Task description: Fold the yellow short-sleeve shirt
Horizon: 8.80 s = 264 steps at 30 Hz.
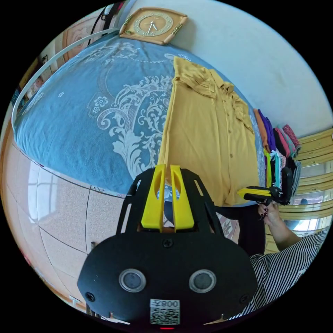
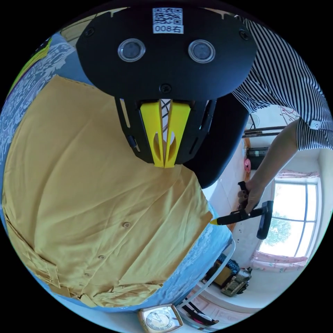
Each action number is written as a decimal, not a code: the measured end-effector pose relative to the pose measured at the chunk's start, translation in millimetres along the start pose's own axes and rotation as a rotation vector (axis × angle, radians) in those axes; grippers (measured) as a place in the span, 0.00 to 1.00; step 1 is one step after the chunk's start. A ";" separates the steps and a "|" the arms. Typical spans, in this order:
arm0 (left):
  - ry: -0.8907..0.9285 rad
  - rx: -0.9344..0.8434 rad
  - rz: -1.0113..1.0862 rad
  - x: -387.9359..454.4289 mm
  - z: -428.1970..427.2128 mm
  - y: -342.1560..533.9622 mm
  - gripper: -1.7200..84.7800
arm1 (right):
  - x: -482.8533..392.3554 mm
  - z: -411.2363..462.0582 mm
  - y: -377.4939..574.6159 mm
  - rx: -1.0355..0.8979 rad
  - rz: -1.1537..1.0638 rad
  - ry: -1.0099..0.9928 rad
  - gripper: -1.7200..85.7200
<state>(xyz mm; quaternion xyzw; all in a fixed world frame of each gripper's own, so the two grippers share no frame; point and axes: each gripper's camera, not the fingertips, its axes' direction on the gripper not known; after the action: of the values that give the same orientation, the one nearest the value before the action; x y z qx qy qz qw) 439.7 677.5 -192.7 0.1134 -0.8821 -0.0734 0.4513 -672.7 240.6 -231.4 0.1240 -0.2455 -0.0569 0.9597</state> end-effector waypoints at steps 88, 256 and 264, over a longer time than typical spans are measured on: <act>0.496 0.054 -0.104 -135.8 265.1 348.1 0.02 | 438.2 27.5 705.4 0.504 0.504 -0.130 0.02; -0.302 0.187 0.958 329.7 -92.3 -621.4 0.03 | 141.0 85.4 -306.1 0.212 -0.569 0.916 0.02; -0.303 0.304 0.902 324.7 -64.5 -636.6 0.03 | 179.6 45.1 -327.4 0.315 -0.497 0.915 0.02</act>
<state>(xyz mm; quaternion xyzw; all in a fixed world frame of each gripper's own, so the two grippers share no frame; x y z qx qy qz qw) 393.2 -24.1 -49.6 -0.2270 -0.8995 0.2428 0.2834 -553.6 -114.6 -198.1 0.3330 0.2287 -0.1849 0.8959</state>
